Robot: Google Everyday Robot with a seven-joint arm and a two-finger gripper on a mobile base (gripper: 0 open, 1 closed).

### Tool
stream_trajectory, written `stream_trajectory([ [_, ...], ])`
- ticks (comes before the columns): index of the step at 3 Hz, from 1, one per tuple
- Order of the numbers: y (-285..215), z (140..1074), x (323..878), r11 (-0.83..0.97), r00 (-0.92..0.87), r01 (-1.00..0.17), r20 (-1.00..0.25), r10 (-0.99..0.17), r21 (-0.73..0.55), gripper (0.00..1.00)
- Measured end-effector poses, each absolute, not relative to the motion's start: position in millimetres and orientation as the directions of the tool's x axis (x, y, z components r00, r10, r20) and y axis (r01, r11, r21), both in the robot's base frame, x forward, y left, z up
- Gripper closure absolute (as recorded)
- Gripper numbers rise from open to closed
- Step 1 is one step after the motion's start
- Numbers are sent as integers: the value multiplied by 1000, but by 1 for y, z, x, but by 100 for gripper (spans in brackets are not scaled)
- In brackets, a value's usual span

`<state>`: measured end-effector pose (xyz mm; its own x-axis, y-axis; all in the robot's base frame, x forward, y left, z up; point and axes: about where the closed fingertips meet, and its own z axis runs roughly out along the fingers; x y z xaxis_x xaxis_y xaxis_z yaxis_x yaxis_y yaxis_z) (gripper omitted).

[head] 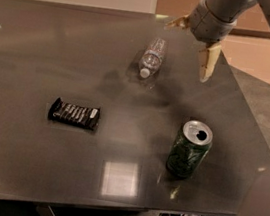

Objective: Place water bottle upright

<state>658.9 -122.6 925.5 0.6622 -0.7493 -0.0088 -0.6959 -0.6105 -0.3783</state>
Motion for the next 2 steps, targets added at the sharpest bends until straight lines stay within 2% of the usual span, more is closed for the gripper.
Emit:
stream_trajectory([
  [2, -81, 905, 681, -781, 807, -543, 64, -586, -308, 0],
])
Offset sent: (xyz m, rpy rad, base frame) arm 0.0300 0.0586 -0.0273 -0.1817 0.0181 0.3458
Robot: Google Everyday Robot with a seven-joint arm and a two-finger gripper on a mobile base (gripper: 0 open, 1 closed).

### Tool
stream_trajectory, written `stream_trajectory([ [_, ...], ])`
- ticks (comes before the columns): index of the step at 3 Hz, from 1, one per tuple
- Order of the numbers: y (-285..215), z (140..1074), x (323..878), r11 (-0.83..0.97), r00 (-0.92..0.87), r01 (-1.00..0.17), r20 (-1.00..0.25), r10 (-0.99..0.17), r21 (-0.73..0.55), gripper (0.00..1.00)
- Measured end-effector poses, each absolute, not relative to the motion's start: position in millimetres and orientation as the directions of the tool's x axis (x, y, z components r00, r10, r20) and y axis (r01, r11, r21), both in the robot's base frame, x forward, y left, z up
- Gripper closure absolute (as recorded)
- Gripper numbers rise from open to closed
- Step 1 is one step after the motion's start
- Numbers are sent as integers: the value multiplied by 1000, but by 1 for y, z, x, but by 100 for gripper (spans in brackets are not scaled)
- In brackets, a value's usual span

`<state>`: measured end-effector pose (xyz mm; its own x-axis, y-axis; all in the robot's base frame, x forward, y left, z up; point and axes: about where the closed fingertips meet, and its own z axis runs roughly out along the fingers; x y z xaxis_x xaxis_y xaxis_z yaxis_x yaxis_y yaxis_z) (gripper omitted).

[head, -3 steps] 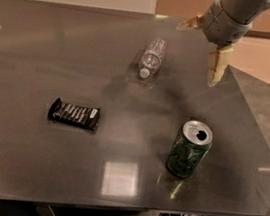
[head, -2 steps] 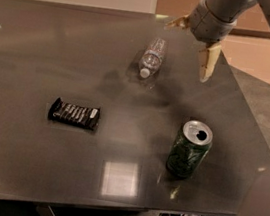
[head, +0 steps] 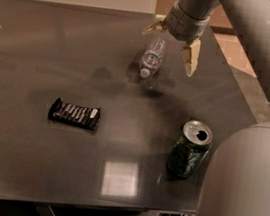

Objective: Place water bottle upright

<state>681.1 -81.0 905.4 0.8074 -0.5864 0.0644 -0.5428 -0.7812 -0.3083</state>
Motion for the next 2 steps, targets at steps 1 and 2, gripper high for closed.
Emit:
stream_trajectory([
  [1, -68, 891, 691, -842, 857, -473, 87, -508, -260, 0],
  [2, -62, 877, 697, -886, 894, -406, 103, -436, -225, 0],
])
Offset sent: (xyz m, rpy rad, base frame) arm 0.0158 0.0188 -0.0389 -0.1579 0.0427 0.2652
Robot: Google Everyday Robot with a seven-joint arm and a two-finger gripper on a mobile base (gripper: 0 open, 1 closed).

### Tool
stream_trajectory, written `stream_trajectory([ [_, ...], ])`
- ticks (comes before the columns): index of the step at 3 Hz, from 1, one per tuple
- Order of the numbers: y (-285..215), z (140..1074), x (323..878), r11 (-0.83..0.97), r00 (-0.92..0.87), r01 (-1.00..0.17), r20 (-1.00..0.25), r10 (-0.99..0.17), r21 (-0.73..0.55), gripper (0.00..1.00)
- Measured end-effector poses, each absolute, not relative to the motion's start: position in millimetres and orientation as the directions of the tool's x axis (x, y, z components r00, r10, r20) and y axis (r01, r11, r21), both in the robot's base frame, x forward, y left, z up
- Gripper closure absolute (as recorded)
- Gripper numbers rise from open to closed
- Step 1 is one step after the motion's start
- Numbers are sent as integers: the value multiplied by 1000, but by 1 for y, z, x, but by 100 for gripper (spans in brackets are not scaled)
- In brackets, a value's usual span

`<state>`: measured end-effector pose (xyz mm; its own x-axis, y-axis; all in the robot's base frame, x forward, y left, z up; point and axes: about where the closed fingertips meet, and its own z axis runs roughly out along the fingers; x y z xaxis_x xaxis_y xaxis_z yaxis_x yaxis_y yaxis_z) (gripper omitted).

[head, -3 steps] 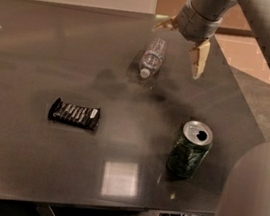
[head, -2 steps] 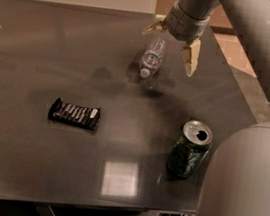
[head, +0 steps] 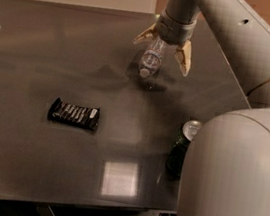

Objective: Place water bottle upright

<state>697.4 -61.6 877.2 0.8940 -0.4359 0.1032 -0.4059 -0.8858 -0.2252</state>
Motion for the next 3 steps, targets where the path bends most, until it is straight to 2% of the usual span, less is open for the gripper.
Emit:
stream_trajectory([
  [3, -46, 849, 711, -958, 955, -244, 135, -265, -151, 0],
])
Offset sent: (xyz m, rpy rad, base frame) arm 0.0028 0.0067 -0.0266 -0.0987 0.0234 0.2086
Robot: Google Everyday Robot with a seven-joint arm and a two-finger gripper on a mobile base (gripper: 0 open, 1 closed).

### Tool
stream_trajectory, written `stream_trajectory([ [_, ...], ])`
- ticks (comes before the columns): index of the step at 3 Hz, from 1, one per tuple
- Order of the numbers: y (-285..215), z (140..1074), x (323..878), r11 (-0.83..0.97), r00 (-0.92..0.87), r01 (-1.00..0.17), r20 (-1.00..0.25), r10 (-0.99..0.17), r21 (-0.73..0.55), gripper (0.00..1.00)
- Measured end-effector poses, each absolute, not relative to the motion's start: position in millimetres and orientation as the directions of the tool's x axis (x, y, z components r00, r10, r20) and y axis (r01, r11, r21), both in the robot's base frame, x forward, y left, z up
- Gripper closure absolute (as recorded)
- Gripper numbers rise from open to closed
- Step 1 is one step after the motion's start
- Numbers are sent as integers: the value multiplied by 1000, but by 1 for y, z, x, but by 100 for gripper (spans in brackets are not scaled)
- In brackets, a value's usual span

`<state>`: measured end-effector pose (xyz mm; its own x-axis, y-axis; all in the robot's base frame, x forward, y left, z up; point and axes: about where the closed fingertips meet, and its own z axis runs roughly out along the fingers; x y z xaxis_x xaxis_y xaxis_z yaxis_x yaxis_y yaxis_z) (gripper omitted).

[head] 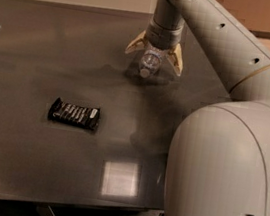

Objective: Place water bottle upright

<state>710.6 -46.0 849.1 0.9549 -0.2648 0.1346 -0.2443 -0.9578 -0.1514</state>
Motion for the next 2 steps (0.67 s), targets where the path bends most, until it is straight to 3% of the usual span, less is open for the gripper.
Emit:
stream_trajectory([
  [1, -39, 843, 717, -969, 961, -218, 148, -233, -115, 0],
  [2, -35, 839, 721, -976, 964, -204, 162, -213, -74, 17],
])
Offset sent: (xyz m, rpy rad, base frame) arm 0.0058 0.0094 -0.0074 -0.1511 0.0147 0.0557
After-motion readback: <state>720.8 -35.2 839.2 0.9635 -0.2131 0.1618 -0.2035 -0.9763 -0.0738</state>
